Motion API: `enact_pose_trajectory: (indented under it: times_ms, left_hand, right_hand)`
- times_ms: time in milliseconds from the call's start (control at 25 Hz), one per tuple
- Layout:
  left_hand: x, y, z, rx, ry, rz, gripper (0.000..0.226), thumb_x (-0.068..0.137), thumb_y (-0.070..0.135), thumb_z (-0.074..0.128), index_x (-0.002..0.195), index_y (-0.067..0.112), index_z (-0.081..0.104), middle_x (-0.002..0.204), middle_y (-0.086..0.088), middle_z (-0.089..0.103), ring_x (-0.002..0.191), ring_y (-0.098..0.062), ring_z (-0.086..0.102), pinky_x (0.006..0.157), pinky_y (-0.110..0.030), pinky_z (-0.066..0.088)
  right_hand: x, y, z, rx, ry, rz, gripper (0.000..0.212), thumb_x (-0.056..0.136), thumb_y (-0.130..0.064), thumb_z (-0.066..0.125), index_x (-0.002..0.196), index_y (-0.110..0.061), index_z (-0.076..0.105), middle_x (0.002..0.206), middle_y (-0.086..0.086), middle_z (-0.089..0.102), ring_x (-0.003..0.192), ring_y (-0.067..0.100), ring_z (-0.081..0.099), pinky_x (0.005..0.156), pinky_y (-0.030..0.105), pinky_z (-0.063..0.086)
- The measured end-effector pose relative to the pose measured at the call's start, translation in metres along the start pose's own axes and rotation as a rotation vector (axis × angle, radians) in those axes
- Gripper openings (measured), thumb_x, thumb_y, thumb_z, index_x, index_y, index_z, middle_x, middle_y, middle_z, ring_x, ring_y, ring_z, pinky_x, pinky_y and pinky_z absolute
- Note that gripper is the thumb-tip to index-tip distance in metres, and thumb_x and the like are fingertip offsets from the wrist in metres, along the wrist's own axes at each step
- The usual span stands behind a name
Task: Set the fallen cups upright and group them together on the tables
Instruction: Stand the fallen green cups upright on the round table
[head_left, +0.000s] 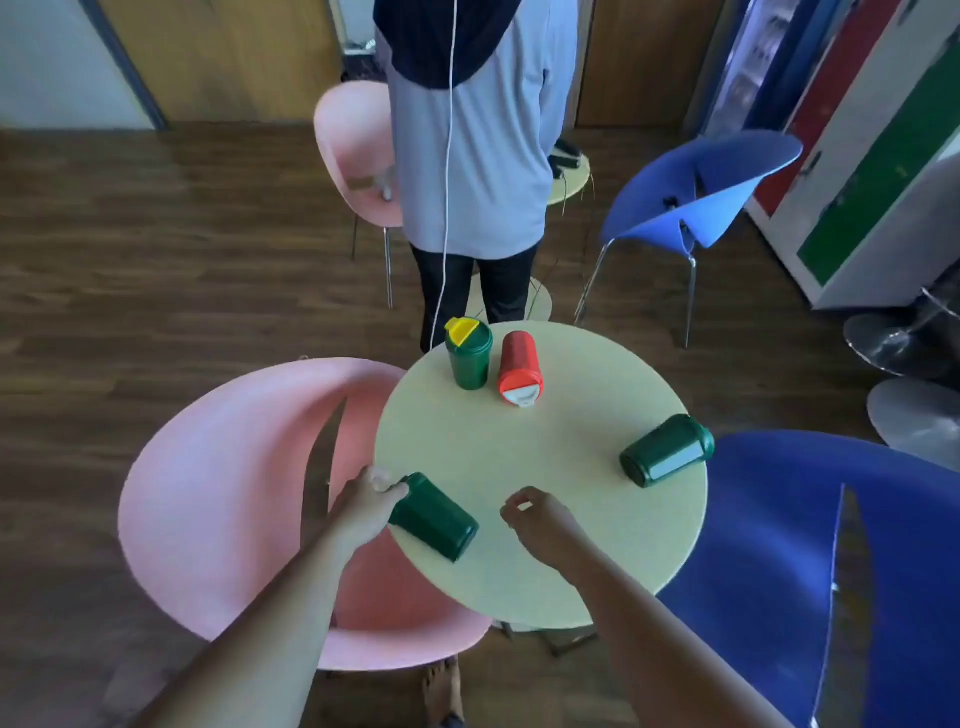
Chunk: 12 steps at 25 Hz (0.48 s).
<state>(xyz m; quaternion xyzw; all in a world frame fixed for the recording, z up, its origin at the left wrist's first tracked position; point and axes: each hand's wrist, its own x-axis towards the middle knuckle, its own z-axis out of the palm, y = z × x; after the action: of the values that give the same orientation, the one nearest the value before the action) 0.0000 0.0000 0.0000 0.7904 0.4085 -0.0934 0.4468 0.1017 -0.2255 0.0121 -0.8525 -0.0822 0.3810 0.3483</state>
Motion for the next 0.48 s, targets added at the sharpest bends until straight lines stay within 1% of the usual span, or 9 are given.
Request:
enact_pose_trajectory:
  times_ms: [40,80,120,160,240,280,320,400,480]
  left_hand:
    - [0.008,-0.005,-0.001,-0.001,-0.020,-0.023,0.029,0.096,0.043,0.051,0.108,0.017,0.055,0.103,-0.002,0.054,0.101,-0.025,0.056,0.083,-0.036,0.044]
    - [0.018,-0.009,-0.001,-0.015,-0.039,-0.048,0.027,0.099,0.044,0.047,0.100,0.017,0.053,0.095,-0.002,0.052,0.095,-0.025,0.054,0.080,-0.036,0.042]
    - [0.025,-0.013,-0.001,-0.065,-0.085,-0.103,0.027,0.100,0.046,0.042,0.101,0.020,0.051,0.094,-0.003,0.050,0.093,-0.025,0.052,0.079,-0.036,0.042]
    - [0.029,-0.017,0.001,-0.164,-0.122,-0.184,0.031,0.101,0.049,0.040,0.112,0.021,0.050,0.099,-0.004,0.051,0.095,-0.026,0.053,0.081,-0.038,0.046]
    - [0.037,-0.022,0.004,-0.342,-0.155,-0.340,0.047,0.101,0.053,0.038,0.135,0.022,0.045,0.123,-0.010,0.054,0.104,-0.031,0.060,0.084,-0.042,0.054]
    - [0.042,-0.024,0.006,-0.398,-0.157,-0.391,0.050,0.101,0.053,0.038,0.139,0.020,0.043,0.130,-0.013,0.055,0.104,-0.032,0.063,0.082,-0.042,0.058]
    - [0.047,-0.025,0.009,-0.440,-0.156,-0.430,0.049,0.101,0.051,0.038,0.137,0.018,0.045,0.129,-0.014,0.057,0.101,-0.033,0.065,0.079,-0.042,0.060]
    - [0.053,-0.027,0.013,-0.473,-0.152,-0.459,0.041,0.102,0.045,0.041,0.125,0.012,0.052,0.117,-0.016,0.063,0.096,-0.033,0.068,0.071,-0.040,0.061]
    - [0.059,-0.027,0.014,-0.450,-0.153,-0.444,0.033,0.101,0.039,0.045,0.116,0.012,0.057,0.112,-0.017,0.066,0.092,-0.031,0.069,0.065,-0.036,0.060]
  right_hand:
    - [0.011,0.001,0.011,0.050,-0.019,0.039,0.023,0.090,-0.031,0.055,0.109,-0.024,0.065,0.098,0.007,0.071,0.078,0.022,0.064,0.063,0.025,0.044]
    - [0.021,-0.001,0.021,0.095,-0.033,0.082,0.026,0.090,-0.031,0.054,0.114,-0.028,0.064,0.099,0.007,0.071,0.082,0.023,0.066,0.066,0.026,0.046]
    - [0.030,0.001,0.031,0.128,-0.056,0.115,0.030,0.090,-0.031,0.053,0.118,-0.031,0.063,0.100,0.006,0.070,0.084,0.024,0.066,0.069,0.028,0.048]
    - [0.034,0.000,0.039,0.154,-0.077,0.148,0.034,0.090,-0.032,0.053,0.122,-0.032,0.062,0.101,0.005,0.068,0.084,0.024,0.066,0.073,0.031,0.050]
    - [0.044,0.002,0.053,0.228,-0.093,0.218,0.039,0.089,-0.035,0.052,0.126,-0.030,0.062,0.103,0.002,0.066,0.084,0.023,0.062,0.083,0.036,0.054]
    - [0.048,0.001,0.059,0.267,-0.090,0.245,0.037,0.091,-0.034,0.051,0.125,-0.029,0.062,0.100,0.001,0.066,0.083,0.022,0.061,0.085,0.037,0.055]
    - [0.050,-0.002,0.063,0.289,-0.092,0.271,0.032,0.094,-0.032,0.050,0.122,-0.028,0.063,0.095,0.000,0.065,0.081,0.022,0.061,0.085,0.037,0.056]
    - [0.054,-0.004,0.069,0.337,-0.086,0.317,0.026,0.097,-0.029,0.047,0.114,-0.024,0.065,0.089,0.001,0.065,0.077,0.021,0.060,0.084,0.039,0.057]
    - [0.059,-0.006,0.073,0.376,-0.080,0.338,0.022,0.096,-0.029,0.049,0.108,-0.021,0.066,0.091,0.005,0.066,0.076,0.022,0.059,0.083,0.040,0.057]
